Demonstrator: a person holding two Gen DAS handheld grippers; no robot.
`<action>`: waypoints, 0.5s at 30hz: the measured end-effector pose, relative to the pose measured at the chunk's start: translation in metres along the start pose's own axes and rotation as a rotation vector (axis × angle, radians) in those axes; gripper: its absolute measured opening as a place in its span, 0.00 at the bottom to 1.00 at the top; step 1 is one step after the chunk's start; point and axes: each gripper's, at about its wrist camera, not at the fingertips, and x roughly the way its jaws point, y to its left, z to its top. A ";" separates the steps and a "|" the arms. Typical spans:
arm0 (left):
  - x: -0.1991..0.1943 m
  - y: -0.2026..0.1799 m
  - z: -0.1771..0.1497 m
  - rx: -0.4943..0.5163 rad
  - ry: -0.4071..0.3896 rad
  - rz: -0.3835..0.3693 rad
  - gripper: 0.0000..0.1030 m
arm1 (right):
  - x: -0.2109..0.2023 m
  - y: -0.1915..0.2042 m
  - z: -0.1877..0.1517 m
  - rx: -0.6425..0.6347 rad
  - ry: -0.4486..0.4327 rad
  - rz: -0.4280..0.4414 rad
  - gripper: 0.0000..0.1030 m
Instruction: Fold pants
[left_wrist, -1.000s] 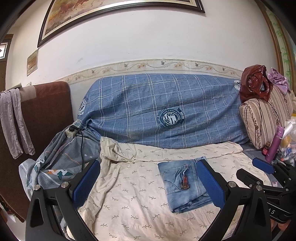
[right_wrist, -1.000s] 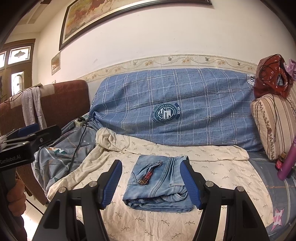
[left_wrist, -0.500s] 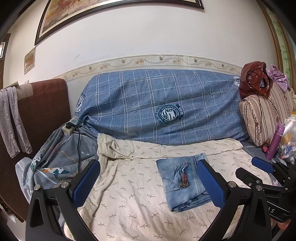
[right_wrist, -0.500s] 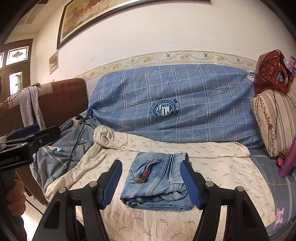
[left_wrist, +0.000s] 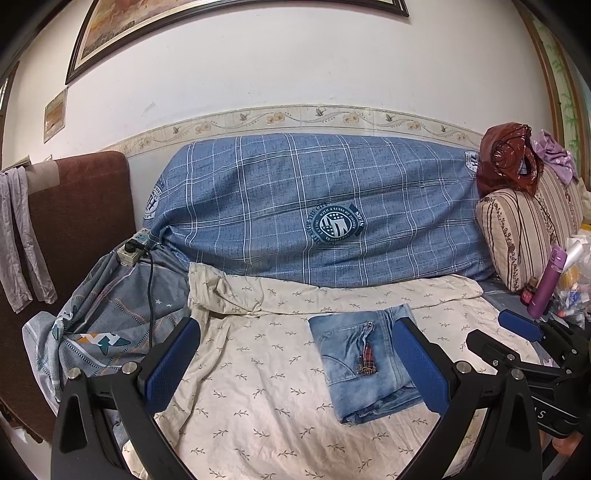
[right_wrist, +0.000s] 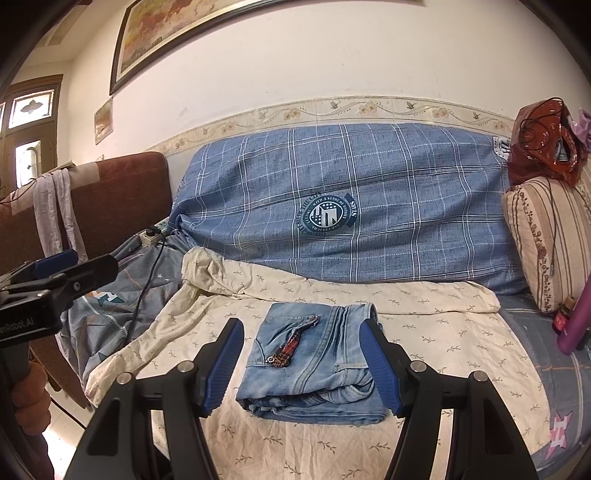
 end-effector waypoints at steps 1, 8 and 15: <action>0.001 0.001 0.000 -0.002 0.001 0.000 1.00 | 0.001 0.001 0.001 -0.001 0.001 -0.001 0.66; 0.005 0.008 0.003 -0.006 -0.002 -0.001 1.00 | 0.010 0.007 0.005 -0.019 0.010 0.003 0.67; 0.006 0.009 0.010 0.008 -0.021 -0.005 1.00 | 0.015 0.012 0.011 -0.023 0.004 0.010 0.67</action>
